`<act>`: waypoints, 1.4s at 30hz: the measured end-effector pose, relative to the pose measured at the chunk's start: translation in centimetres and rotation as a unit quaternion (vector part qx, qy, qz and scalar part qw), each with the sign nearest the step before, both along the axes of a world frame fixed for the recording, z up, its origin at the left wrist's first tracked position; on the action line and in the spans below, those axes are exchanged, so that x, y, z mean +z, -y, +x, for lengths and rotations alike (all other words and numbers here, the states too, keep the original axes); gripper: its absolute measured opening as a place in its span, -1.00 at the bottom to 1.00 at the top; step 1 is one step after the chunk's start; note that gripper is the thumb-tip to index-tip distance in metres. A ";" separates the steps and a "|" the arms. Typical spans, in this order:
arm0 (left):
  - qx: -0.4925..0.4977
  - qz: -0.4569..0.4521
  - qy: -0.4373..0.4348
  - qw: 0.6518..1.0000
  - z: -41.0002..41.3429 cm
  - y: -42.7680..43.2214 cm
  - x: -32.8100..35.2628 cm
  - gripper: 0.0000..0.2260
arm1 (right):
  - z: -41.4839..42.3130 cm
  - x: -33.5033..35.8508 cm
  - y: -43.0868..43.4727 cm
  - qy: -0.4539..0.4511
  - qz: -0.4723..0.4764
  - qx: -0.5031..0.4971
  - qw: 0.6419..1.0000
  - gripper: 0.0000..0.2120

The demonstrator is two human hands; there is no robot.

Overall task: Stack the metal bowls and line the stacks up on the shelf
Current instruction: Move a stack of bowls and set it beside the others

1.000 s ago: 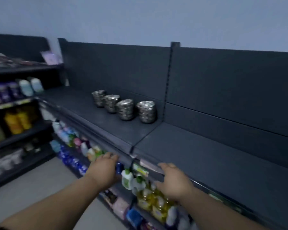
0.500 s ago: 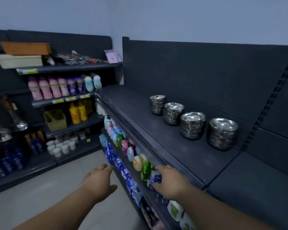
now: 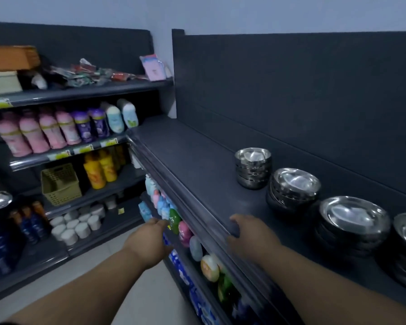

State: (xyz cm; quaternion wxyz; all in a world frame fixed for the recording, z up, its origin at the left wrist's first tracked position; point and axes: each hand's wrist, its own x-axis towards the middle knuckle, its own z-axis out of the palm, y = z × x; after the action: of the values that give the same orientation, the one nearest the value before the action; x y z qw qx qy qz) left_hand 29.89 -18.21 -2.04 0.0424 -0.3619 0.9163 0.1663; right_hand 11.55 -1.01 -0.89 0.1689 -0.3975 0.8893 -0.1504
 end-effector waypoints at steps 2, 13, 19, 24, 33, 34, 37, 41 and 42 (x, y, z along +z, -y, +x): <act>-0.028 0.005 -0.006 1.000 -2.2 3.5 -0.3 -0.41 | -1.2 -0.8 2.6 0.012 -0.014 -0.044 0.999 -0.41; -0.210 0.064 -0.094 0.971 -16.5 14.9 0.0 -0.32 | -6.5 -2.2 9.1 0.032 -0.107 -0.322 0.940 -0.09; -0.247 0.147 -0.135 0.948 -23.6 13.5 -1.2 -0.16 | -9.9 -3.0 10.3 0.058 -0.165 -0.354 0.919 0.09; -0.215 0.316 -0.203 0.902 -28.0 12.7 -1.7 0.07 | -10.8 -4.3 10.8 0.049 -0.205 -0.307 0.928 0.05; -0.203 0.396 -0.250 0.860 -30.5 14.5 -2.1 0.03 | -14.0 -2.5 12.2 0.076 -0.287 -0.287 0.911 -0.03; -0.207 0.400 -0.249 0.858 -30.5 14.5 -2.1 -0.01 | -14.1 -2.3 12.3 0.086 -0.294 -0.293 0.906 -0.04; -0.218 0.421 -0.255 0.843 -29.9 14.7 -2.1 -0.08 | -13.2 -2.4 12.9 0.094 -0.311 -0.315 0.892 -0.05; -0.235 0.442 -0.266 0.824 -27.6 16.2 -2.0 -0.06 | -10.0 -3.3 14.7 0.098 -0.352 -0.348 0.863 -0.09; -0.242 0.446 -0.268 0.819 -26.8 16.7 -1.9 -0.08 | -9.0 -3.2 15.2 0.097 -0.355 -0.355 0.860 -0.09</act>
State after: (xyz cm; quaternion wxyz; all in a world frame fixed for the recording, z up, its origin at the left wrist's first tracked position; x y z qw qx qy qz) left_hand 3.11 -34.91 -3.89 -0.0092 -0.0113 0.7749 0.6319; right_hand 2.51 -16.24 -4.13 0.0367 -0.0716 0.8357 -0.5433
